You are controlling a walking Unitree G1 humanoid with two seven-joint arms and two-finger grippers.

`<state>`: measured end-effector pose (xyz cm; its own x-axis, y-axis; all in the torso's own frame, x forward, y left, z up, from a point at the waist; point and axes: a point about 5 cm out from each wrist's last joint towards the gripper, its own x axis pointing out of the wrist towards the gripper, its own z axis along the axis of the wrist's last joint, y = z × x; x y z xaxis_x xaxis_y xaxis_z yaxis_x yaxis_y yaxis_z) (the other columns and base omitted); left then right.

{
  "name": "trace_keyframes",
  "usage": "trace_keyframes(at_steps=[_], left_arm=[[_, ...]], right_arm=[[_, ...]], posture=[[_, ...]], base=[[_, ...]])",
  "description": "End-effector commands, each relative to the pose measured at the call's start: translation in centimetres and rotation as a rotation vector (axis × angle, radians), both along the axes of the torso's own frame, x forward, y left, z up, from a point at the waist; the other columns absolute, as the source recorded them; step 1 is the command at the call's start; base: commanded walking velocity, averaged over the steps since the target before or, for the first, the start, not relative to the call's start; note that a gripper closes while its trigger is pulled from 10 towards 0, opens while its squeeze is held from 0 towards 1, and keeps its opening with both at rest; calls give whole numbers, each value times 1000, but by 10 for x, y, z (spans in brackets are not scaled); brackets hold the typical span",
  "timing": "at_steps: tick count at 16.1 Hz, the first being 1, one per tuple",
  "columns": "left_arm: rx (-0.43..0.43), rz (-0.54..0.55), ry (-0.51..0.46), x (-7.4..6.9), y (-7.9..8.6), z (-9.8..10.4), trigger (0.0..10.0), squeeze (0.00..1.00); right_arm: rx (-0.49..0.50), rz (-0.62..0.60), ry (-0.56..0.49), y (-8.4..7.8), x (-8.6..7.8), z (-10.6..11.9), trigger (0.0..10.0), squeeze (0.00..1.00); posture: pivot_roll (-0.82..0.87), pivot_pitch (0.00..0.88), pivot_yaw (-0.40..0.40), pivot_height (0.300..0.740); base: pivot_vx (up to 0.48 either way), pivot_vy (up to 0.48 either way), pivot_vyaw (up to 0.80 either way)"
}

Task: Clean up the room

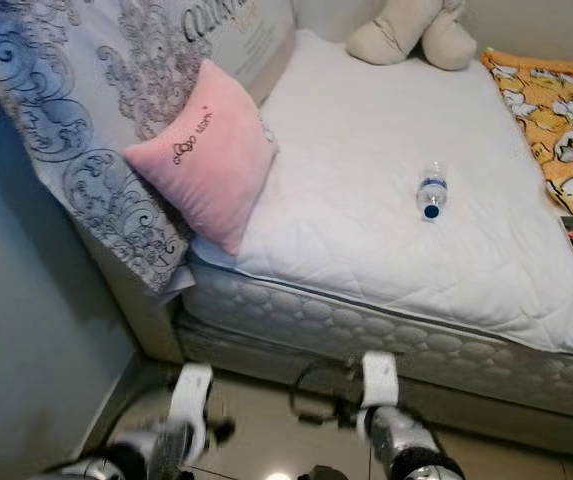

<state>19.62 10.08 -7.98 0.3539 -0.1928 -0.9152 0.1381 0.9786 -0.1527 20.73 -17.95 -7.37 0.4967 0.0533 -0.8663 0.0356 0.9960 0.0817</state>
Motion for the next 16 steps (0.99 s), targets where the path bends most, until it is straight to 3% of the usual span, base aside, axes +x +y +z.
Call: trace_keyframes(at_steps=[1,16], left_arm=[[15,-29,12,0,-3,0,10000,0],[42,-25,-11,-3,10,-3,10000,0]], right_arm=[[5,-13,37,-3,-7,-3,10000,0],[-3,46,85,2,-15,-8,10000,0]], posture=[[-126,0,-27,699],[-105,0,-29,699]], base=[[0,0,0],[0,0,0]])
